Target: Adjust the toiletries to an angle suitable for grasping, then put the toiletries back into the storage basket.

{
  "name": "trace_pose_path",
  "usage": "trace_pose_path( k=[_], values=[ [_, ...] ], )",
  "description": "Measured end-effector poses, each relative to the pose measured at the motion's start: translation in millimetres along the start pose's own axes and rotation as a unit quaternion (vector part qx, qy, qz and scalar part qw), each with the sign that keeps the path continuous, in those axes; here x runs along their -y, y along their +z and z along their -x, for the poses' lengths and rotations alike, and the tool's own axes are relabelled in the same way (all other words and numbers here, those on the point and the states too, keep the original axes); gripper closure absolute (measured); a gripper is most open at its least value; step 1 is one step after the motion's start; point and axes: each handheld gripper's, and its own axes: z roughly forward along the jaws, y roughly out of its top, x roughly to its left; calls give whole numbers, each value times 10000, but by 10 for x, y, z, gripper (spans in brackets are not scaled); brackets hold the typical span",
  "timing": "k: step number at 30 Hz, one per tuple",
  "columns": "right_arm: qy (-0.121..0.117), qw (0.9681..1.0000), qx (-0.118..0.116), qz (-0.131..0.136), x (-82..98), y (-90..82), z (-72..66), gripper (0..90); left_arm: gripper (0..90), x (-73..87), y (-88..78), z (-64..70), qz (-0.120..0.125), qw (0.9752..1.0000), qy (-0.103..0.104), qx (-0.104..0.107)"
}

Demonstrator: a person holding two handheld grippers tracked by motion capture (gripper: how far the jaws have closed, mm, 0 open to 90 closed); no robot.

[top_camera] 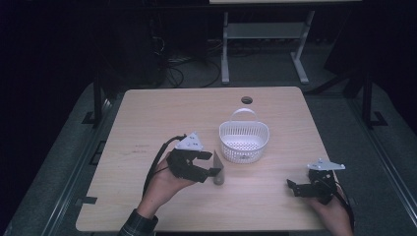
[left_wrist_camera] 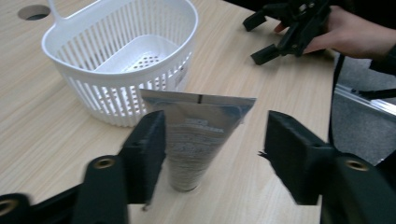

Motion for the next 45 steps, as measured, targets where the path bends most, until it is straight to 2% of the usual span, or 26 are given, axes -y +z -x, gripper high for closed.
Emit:
trace_pose_path(
  k=[4,6,11,23,38,41,45],
  values=[
    [-10,10000,0,0,1,0,1,16,244,-30,7,-19,-108,9999,0,-50],
    [-10,10000,1,1,1,0,1,16,193,-52,22,-26,-235,9997,21,-82],
    [-8,10000,0,1,0,0,1,16,142,-120,50,-28,-403,9991,76,-119],
    [-13,10000,0,1,1,0,2,16,139,-245,120,-38,-563,9981,132,-193],
    [-7,10000,3,6,1,0,1,16,146,-327,315,-10,-755,9965,251,-260],
    [-9,10000,-3,1,0,-1,1,16,163,-324,349,-17,-818,9960,265,-250],
    [-10,10000,-2,1,0,-1,1,16,229,-325,377,-11,-834,9958,298,-231]
  ],
)
